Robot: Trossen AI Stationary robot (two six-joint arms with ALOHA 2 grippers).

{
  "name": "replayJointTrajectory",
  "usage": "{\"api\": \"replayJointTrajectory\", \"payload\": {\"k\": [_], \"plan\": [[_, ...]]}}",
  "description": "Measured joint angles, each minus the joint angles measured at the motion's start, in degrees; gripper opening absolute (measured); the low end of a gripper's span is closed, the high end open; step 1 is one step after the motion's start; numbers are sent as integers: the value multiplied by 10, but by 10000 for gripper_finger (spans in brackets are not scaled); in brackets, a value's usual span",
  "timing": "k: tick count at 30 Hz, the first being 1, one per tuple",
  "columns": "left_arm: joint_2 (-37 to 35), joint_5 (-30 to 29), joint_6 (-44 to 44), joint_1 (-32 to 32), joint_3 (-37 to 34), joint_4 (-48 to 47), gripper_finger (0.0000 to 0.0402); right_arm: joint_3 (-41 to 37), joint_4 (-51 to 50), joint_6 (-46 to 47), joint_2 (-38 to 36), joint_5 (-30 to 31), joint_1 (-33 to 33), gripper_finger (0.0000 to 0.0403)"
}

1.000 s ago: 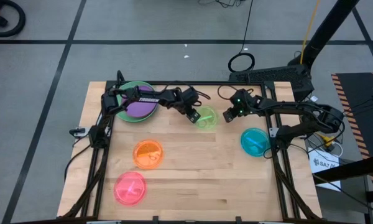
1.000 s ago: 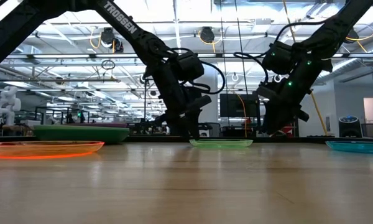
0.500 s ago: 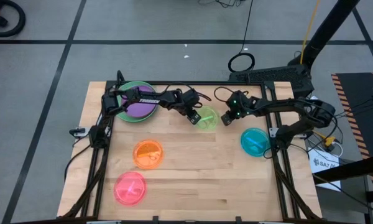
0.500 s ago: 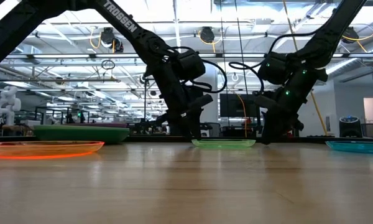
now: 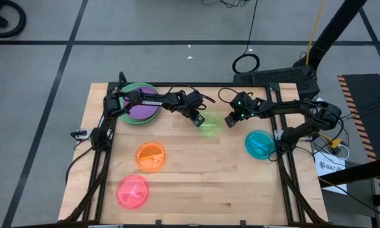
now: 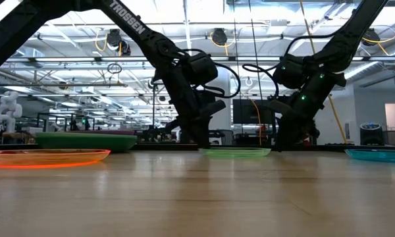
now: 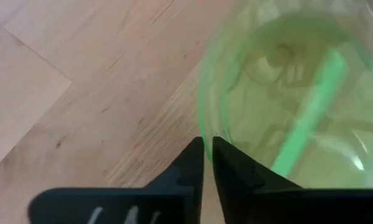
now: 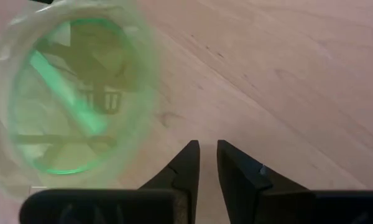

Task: Stack plastic plates
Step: Stack the transparent green plate on top of the violet plate

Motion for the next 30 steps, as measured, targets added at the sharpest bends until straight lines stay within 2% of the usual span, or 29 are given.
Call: {"api": "replayJointTrajectory", "payload": {"k": [6, 14, 20, 30], "plan": [[0, -6, 0, 0, 0, 0, 6, 0, 0, -3, 0, 1, 0, 50], [-13, -11, 56, 16, 0, -69, 4, 0, 0, -14, 0, 2, 0, 50], [-13, -12, 61, 20, 1, -66, 3, 0, 0, -16, 0, 2, 0, 50], [-13, -17, 117, 18, 90, -175, 2, 0, 0, -22, 0, 2, 0, 50]]}}
